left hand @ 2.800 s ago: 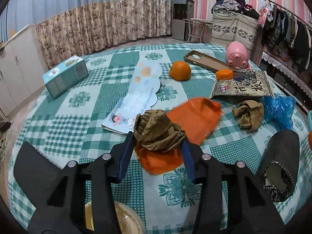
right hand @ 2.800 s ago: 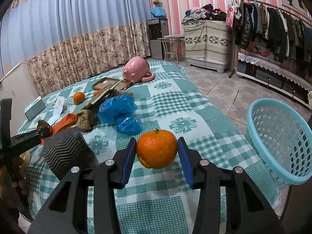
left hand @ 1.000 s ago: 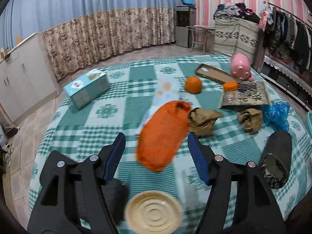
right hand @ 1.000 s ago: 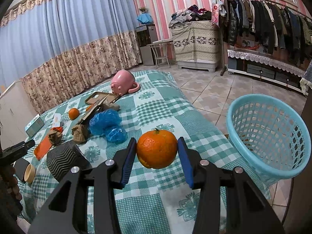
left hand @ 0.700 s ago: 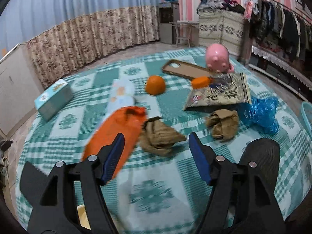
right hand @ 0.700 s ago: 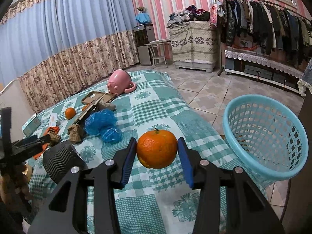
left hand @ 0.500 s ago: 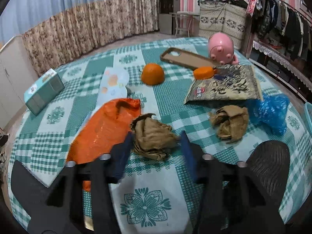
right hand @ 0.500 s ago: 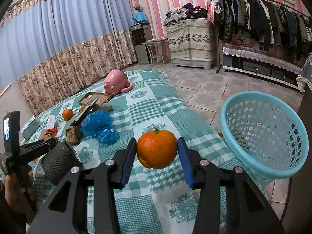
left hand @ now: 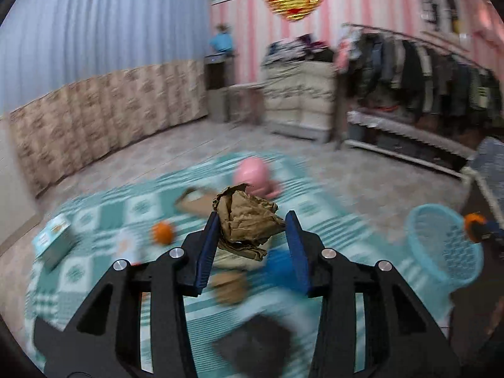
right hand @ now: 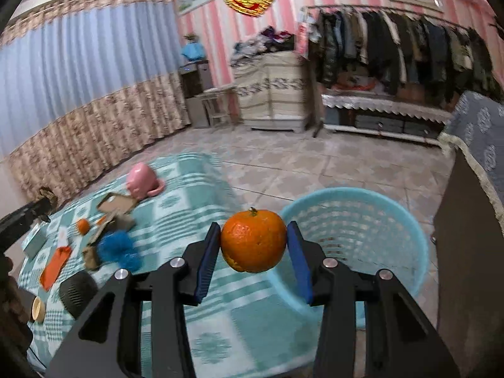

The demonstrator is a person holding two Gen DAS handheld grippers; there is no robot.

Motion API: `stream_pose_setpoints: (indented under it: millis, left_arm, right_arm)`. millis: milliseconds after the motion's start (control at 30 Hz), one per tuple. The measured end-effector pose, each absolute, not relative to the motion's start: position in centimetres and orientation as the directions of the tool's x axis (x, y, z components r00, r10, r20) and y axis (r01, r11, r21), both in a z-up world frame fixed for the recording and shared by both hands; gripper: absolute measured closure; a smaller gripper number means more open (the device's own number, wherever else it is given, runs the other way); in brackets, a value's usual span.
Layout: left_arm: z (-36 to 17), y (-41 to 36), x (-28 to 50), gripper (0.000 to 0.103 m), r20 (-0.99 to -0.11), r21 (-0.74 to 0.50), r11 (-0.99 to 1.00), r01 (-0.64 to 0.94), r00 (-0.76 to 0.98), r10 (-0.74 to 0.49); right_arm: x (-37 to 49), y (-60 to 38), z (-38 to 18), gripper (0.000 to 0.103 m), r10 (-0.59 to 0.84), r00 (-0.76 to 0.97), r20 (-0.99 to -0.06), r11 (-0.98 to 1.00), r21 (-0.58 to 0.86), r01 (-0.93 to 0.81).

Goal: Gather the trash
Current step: 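Drop the brown cloth into the blue basket with the left tool while the right drops the tangerine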

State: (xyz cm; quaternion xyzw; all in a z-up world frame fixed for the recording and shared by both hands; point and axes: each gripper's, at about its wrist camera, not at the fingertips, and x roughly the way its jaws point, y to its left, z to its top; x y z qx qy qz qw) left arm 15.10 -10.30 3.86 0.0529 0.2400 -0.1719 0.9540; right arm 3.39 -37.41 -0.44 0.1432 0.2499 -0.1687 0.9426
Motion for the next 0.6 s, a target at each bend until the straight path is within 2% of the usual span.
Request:
stream_pose_setpoints:
  millis: [133,300,600]
  left_arm:
    - [4.7,-17.3,14.4,0.061,-0.467,-0.01,0.885,0.466,0.78,-0.416]
    - [3.3,-25.1,13.9,0.061,-0.489,-0.008,0.819,0.574,0.712,-0.504]
    - [-2.3,-35.7,14.9,0.061,-0.567,0.015,0.721,0.693,0.6,-0.565]
  right_arm:
    - [2.8,-42.5,-0.6,0.059,-0.319,0.76,-0.566,0.856,0.172,0.488]
    - [1.3,-46.7,-1.1,0.059,-0.425,0.708,-0.564,0.788,0.156,0.596]
    - [1.1,-50.0,-4.3,0.06,-0.487,0.664,-0.567,0.707,0.191,0.681]
